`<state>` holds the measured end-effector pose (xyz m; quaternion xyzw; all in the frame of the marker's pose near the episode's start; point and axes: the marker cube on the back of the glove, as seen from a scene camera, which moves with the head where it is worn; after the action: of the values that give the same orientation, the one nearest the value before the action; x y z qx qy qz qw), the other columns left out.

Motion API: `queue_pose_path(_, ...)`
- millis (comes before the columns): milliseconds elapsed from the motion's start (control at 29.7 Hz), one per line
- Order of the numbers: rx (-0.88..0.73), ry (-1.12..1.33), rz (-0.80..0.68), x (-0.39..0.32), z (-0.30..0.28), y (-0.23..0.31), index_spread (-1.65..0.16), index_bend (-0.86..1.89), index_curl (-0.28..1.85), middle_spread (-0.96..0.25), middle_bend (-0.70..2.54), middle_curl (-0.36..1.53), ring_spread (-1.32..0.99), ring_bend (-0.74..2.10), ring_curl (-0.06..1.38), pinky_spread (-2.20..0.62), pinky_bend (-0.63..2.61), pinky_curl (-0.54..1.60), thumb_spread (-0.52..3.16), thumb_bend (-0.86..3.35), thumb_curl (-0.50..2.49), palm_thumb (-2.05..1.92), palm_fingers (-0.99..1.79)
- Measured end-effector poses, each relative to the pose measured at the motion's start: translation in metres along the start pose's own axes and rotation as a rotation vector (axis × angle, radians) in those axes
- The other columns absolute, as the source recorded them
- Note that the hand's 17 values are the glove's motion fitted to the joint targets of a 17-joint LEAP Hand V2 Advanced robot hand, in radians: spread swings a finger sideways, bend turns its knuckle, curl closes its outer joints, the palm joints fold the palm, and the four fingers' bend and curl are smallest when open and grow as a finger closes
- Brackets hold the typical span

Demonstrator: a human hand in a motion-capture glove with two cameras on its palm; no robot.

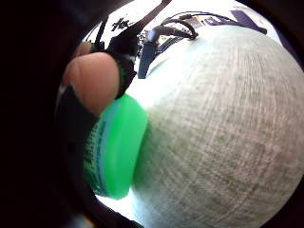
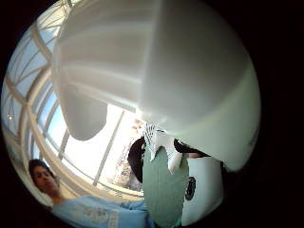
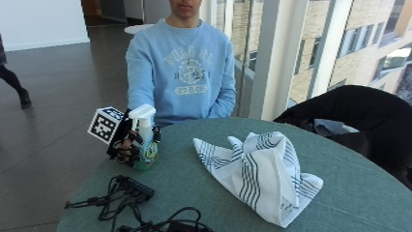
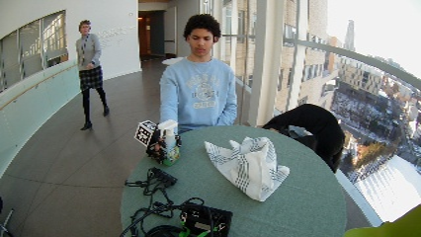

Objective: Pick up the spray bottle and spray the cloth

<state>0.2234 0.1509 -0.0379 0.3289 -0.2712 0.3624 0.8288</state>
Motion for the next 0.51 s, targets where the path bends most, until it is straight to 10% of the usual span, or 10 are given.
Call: queue_pose_path(506,-0.173,-0.110,-0.128,-0.045,-0.003,-0.005,-0.30,0.14,0.32,-0.10,0.19,0.42,-0.11,0.51,0.41,0.12,0.29,0.37,0.69,0.01,0.55,1.01,1.02)
